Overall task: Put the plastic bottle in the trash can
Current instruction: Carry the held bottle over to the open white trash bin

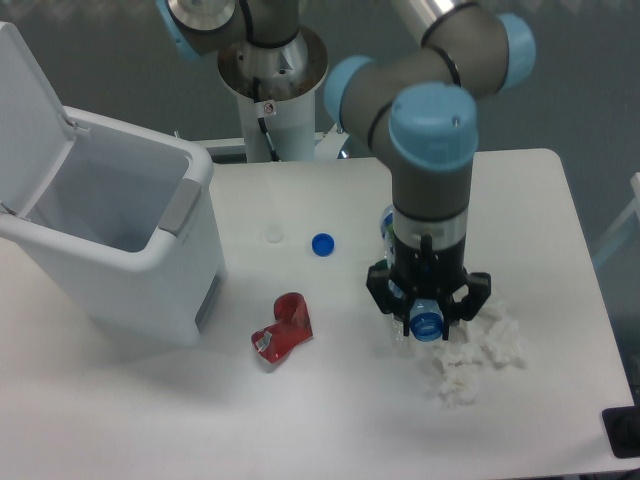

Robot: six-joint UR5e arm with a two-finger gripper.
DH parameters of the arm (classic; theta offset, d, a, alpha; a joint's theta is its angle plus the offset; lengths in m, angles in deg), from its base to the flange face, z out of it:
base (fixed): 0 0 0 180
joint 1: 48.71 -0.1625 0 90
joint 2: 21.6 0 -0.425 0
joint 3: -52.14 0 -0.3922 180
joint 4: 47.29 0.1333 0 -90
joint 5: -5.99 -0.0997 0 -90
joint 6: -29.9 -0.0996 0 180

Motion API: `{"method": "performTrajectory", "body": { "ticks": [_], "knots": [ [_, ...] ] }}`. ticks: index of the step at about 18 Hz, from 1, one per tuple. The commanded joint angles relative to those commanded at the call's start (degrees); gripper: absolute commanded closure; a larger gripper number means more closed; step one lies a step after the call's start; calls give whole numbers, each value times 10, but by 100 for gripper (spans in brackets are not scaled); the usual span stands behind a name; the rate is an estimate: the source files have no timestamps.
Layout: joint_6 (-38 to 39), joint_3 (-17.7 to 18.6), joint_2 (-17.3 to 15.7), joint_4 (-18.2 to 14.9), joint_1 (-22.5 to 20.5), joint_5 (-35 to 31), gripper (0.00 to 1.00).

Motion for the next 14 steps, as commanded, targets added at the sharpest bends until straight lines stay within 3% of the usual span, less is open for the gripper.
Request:
{"method": "performTrajectory", "body": {
  "ticks": [5, 14],
  "knots": [
    [61, 0, -67, 14, 9, 48, 100],
    [214, 16, -140, 42, 63, 90, 100]
  ]
}}
